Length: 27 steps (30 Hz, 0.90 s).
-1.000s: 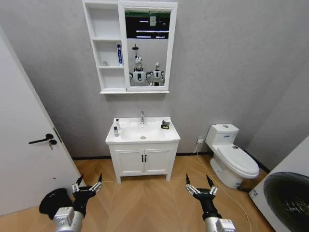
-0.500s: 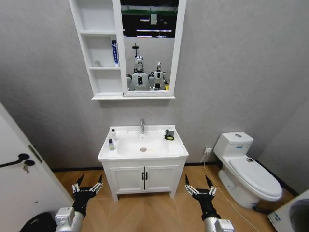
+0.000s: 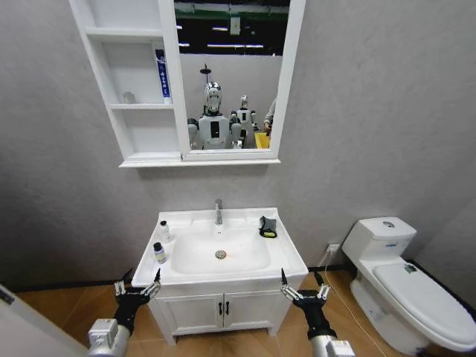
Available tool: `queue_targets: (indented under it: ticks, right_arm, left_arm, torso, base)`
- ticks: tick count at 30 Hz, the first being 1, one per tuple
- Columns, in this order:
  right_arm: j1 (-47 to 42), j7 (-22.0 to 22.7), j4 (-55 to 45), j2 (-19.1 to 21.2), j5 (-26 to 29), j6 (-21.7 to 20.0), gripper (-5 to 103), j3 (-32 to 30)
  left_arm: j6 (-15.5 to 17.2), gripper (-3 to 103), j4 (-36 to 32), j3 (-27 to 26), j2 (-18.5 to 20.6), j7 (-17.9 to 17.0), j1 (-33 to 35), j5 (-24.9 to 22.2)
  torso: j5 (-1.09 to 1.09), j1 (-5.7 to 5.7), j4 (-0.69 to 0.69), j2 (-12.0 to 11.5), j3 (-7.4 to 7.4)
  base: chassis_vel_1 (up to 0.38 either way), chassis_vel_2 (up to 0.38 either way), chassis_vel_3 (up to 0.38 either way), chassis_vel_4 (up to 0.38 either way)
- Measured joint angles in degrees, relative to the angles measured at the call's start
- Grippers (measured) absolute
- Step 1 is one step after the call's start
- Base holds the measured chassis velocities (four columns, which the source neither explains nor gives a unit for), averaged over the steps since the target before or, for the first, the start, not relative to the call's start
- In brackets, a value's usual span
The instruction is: Move facial cleanser and shampoo from washbasin to cabinet, then wipe washbasin with towel.
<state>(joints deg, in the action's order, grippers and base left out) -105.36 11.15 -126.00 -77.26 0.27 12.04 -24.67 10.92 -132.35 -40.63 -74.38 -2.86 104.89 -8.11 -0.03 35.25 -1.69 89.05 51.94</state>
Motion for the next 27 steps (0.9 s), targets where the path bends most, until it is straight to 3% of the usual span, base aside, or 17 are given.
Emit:
queue_targets:
  ticks: [3, 12, 17, 27]
  right_arm:
    - [0.7, -0.5, 0.7, 1.0, 0.5, -0.2, 100, 1.5]
    - [0.5, -0.4, 2.6, 0.6, 0.3, -0.2, 100, 1.9]
    - [1.5, 0.0, 3.8, 1.4, 1.6, -0.9, 100, 1.5]
    - [2.6, 0.8, 5.6, 1.6, 2.3, -1.1, 100, 0.8]
  left_arm:
    - [0.0, 92, 1.7, -0.1, 0.6, 0.0, -1.2, 0.5]
    - [0.6, 92, 7.8, 2.6, 2.7, 0.0, -5.2, -0.3]
    - [2.0, 92, 14.5, 5.9, 7.8, -0.9, -12.3, -5.2]
    - [3.3, 92, 22.0, 9.7, 10.8, -4.5, -21.1, -10.0]
  torso:
    - [0.05, -0.06, 0.07, 0.0, -0.01]
    - [0.03, -0.04, 0.05, 0.0, -0.01]
    - [0.03, 0.02, 0.04, 0.0, 0.01]
    - [0.03, 0.01, 0.05, 0.0, 0.01]
  base:
    - [0.036, -0.026, -0.064, 0.013]
    - [0.033, -0.010, -0.006, 0.032]
    - [0.000, 0.000, 0.000, 0.000]
    - [0.000, 0.000, 0.000, 0.000]
